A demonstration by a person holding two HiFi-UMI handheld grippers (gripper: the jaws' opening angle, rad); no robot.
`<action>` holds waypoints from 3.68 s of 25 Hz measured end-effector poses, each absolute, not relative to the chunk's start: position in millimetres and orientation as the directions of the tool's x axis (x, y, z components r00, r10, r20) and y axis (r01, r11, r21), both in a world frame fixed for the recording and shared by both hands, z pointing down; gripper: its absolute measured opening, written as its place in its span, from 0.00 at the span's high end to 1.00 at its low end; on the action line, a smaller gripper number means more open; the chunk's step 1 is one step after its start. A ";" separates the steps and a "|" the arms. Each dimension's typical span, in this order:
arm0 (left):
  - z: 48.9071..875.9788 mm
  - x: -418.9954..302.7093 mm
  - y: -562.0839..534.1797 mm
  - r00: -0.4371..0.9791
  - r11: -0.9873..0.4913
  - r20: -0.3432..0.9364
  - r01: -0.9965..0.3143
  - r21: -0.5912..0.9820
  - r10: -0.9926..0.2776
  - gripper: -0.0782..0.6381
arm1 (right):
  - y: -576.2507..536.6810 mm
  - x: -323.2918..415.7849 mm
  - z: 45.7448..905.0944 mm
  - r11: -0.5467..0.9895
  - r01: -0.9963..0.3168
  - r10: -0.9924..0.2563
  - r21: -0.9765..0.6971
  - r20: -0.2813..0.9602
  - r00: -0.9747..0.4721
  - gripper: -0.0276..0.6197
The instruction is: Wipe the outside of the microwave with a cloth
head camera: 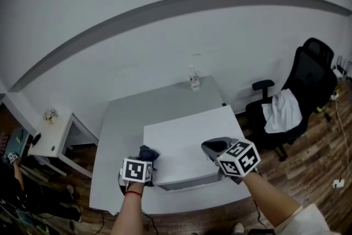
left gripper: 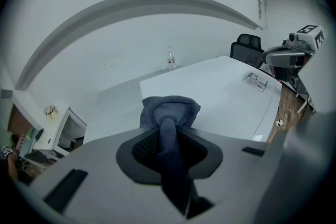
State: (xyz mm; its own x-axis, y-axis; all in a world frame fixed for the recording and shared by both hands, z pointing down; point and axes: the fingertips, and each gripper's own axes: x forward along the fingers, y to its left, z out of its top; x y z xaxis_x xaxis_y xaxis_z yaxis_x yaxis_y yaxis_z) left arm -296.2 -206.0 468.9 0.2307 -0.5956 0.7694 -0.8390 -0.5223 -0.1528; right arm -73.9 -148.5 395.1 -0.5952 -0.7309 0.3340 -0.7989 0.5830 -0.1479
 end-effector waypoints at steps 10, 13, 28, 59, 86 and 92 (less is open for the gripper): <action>466.5 -289.4 -224.9 0.175 -0.496 0.792 -0.850 -0.179 -0.585 0.80 | -155.7 -51.6 399.0 0.572 -0.803 -0.734 -0.168 0.332 -0.593 0.91; 467.3 -286.2 -228.3 0.153 -0.482 0.793 -0.855 -0.192 -0.589 0.80 | -158.2 -43.5 402.2 0.571 -0.803 -0.733 -0.173 0.333 -0.593 0.91; 465.0 -200.5 -236.7 0.191 -0.527 0.792 -0.829 -0.187 -0.580 0.81 | -167.6 -22.0 403.5 0.597 -0.786 -0.711 -0.158 0.348 -0.610 0.91; 457.8 -11.4 -215.1 0.329 -0.633 0.756 -0.761 -0.142 -0.565 0.81 | -146.5 71.9 408.0 0.545 -0.818 -0.749 -0.183 0.333 -0.573 0.91; 463.3 90.7 -232.0 0.485 -0.828 0.750 -0.541 -0.148 -0.450 0.80 | -174.9 100.3 404.1 0.433 -0.885 -0.822 -0.172 0.328 -0.466 0.91; 459.7 90.6 -243.0 0.514 -0.839 0.741 -0.529 -0.123 -0.433 0.80 | -183.8 91.5 407.9 0.398 -0.902 -0.836 -0.169 0.338 -0.432 0.91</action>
